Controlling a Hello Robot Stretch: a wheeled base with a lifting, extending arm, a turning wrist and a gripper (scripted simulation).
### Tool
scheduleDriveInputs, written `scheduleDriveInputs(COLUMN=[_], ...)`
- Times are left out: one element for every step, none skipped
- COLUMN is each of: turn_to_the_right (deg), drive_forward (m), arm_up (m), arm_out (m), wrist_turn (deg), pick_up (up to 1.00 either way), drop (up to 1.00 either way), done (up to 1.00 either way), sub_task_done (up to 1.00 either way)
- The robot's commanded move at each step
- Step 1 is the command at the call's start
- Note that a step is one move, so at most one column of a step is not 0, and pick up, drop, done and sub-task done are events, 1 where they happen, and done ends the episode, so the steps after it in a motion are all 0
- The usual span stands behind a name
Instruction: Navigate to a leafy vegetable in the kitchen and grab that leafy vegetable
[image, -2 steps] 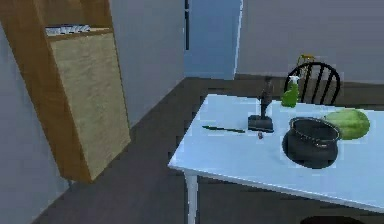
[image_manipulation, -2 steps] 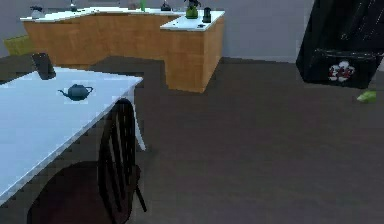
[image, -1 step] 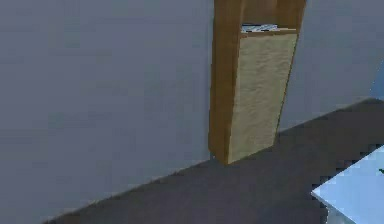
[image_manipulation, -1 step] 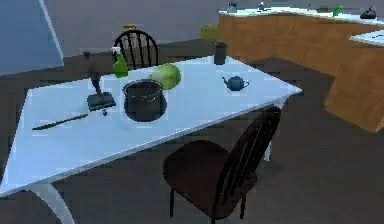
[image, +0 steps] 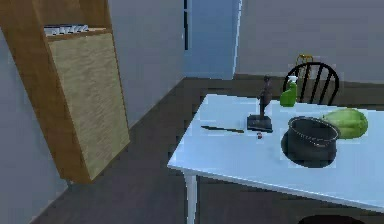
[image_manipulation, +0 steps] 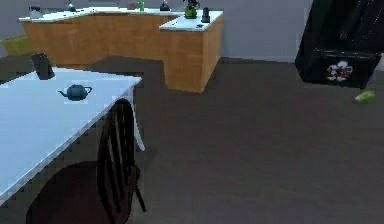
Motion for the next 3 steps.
scheduleDriveInputs(turn_to_the_right=[15.0,0.0,-45.0], drive_forward=[0.00,0.50,0.00], arm_up=[0.00,0.00,0.00], arm_out=[0.00,0.00,0.00], wrist_turn=[0.0,0.0,0.0], pick_up=[0.00,0.00,0.00], drop=[0.00,0.00,0.00], done=[0.00,0.00,0.00], sub_task_done=[0.00,0.00,0.00])
